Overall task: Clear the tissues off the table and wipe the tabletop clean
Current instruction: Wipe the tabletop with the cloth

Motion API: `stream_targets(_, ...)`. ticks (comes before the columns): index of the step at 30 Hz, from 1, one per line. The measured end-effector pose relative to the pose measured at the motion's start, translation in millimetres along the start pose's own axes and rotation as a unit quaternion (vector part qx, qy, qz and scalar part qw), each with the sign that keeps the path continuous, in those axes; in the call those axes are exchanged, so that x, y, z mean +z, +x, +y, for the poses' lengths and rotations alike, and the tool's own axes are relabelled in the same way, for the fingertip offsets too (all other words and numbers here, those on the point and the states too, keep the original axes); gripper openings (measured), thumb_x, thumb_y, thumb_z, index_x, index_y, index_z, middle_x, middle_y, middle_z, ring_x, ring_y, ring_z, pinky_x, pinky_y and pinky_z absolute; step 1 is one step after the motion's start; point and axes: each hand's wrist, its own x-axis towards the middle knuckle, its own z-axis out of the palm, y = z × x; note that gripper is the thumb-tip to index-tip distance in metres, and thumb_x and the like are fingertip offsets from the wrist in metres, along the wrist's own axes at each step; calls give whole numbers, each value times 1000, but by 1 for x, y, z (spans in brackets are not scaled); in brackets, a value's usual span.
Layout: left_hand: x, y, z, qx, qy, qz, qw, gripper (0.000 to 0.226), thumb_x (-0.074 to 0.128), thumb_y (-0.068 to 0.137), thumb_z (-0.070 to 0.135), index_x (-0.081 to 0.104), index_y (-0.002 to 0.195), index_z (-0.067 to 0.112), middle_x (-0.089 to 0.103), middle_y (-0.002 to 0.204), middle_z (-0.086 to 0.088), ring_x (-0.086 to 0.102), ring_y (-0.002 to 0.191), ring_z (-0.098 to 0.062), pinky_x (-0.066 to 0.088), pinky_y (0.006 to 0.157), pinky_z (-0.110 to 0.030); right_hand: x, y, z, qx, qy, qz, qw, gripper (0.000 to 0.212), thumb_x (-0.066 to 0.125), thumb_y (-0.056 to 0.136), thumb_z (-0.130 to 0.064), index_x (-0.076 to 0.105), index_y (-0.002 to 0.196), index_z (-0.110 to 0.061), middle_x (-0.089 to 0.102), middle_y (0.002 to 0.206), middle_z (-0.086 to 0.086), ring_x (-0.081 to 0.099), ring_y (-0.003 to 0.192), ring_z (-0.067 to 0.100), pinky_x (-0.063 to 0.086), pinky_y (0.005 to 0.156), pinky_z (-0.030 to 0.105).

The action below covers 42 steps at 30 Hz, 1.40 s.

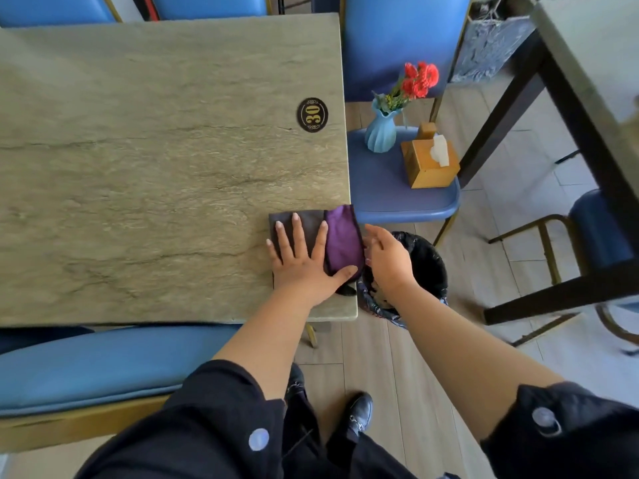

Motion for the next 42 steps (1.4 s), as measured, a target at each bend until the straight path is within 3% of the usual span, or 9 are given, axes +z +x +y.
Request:
stream_targets(5, 27, -36, 23, 88, -11, 66, 994, 63, 1, 90, 60, -24, 144, 39, -31, 156, -7, -31, 142, -37, -15, 115, -55, -8, -4, 0, 93, 65, -35, 993, 25, 40, 100, -25, 63, 108, -18, 69, 107, 13, 68, 94, 27, 58, 84, 46)
stream_targets(9, 38, -47, 31, 114, -19, 68, 991, 71, -15, 77, 55, -25, 143, 32, -26, 159, -4, -27, 144, -32, -14, 117, -51, -19, -13, 2, 172, 134, -35, 975, 34, 54, 95, -41, 66, 101, -10, 70, 98, 13, 68, 92, 28, 57, 85, 42)
stream_targets(14, 30, -44, 31, 120, -123, 42, 984, 75, -17, 74, 60, -34, 139, 25, -26, 159, 3, -29, 144, -21, -19, 116, -45, -27, -22, 5, 194, 269, -69, 941, 14, 70, 87, -19, 67, 94, -8, 67, 96, 11, 60, 94, 23, 48, 96, 38)
stream_targets(20, 22, -41, 29, 156, -219, 23, 963, 58, 10, 104, 32, -23, 149, 21, -20, 159, 10, -24, 146, -15, -16, 118, -44, -30, -27, -11, 142, 197, 3, 970, 4, 67, 87, -11, 65, 85, -14, 67, 86, 8, 62, 88, 24, 53, 81, 37)
stream_targets(25, 10, -30, 46, 169, -315, -2, 934, 52, 9, 105, 29, -16, 150, 24, -15, 161, 10, -23, 145, -8, -19, 117, -40, -39, -17, -22, 74, 137, 34, 987, 4, 68, 87, -22, 67, 90, -20, 69, 92, 2, 63, 97, 21, 50, 97, 41)
stream_targets(27, 7, -24, 49, 162, -361, -3, 919, 51, 8, 105, 26, -9, 152, 23, -10, 162, 8, -21, 143, -3, -20, 117, -38, -39, -14, -25, 67, 117, 31, 990, 21, 74, 82, -30, 68, 99, -18, 71, 96, 1, 65, 97, 18, 51, 94, 38)
stream_targets(31, -5, -20, 55, 114, -549, -9, 828, 46, 13, 106, 24, 11, 152, 27, 3, 155, 18, -12, 138, 5, -15, 119, -34, -41, -4, -32, 43, 87, 60, 994, 22, 79, 76, -19, 70, 96, -21, 72, 94, -3, 65, 95, 16, 50, 93, 36)
stream_targets(34, -13, -1, 60, 115, -624, 22, 773, 54, 22, 99, 43, 22, 151, 26, 15, 155, 17, 6, 146, 1, -2, 122, -33, -51, 5, -43, 2, 100, 70, 992, 19, 77, 77, -8, 71, 92, -18, 72, 92, -4, 66, 93, 15, 50, 94, 34)
stream_targets(42, -45, 71, 89, 116, -604, -5, 789, 63, 41, 102, 19, 6, 155, 20, 12, 161, 1, 12, 148, -10, 13, 119, -25, -91, 45, -69, -37, 111, 49, 992, 17, 73, 80, -3, 73, 89, -17, 72, 86, -3, 66, 84, 9, 52, 73, 17)
